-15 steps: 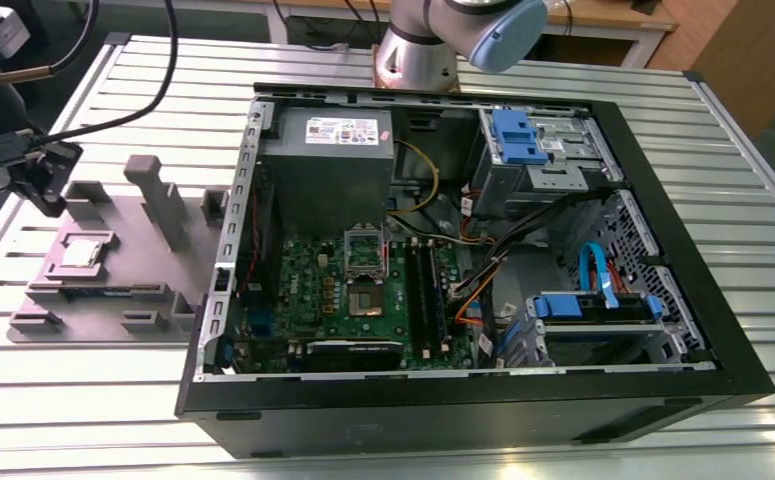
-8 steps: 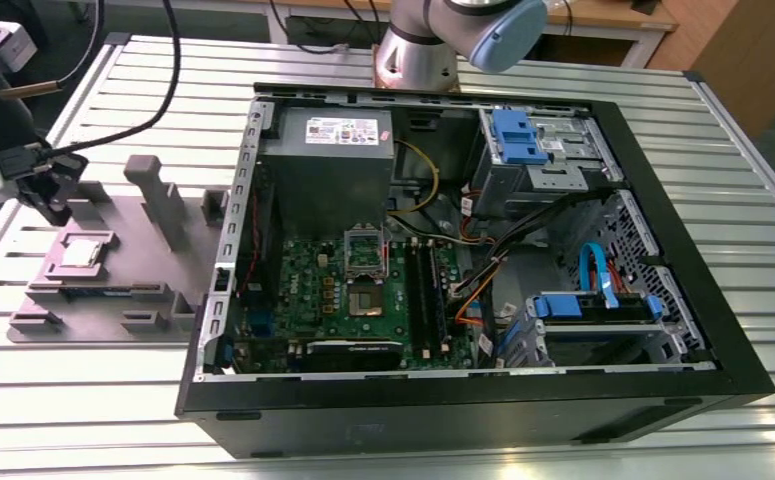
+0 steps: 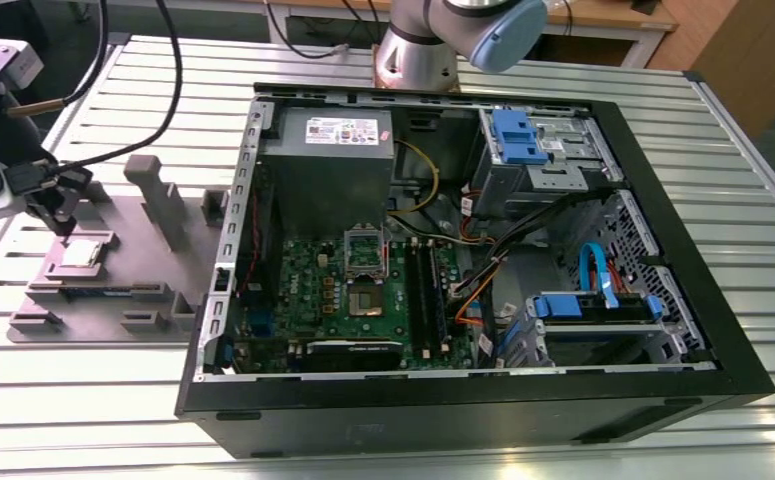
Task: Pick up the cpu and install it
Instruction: 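Pick up the cpu and move it towards the insertion slot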
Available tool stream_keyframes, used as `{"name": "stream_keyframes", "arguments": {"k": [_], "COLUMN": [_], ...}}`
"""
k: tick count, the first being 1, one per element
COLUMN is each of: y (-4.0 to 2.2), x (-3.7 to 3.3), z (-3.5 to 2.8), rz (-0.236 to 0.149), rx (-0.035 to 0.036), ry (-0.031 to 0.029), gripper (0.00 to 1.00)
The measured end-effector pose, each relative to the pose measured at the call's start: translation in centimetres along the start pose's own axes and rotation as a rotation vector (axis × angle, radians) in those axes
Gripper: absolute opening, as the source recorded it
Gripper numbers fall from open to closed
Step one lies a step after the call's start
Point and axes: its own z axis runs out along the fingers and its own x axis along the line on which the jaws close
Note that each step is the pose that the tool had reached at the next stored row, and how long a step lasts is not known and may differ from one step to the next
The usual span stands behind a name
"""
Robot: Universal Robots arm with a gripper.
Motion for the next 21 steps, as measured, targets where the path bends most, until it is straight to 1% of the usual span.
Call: {"name": "stream_keyframes", "arguments": {"k": [6,8,21], "y": [-0.21,-0.23,-0.23], "x": [0.02,0.01,0.01], "z": [1.04,1.29,1.33], "rz": [0.000,0.000,0.000], "rx": [0.0000,-0.0001,0.0000], "ry": [0.0002,0.0001,0.0001], "gripper": [0.11,0.11,0.11]}}
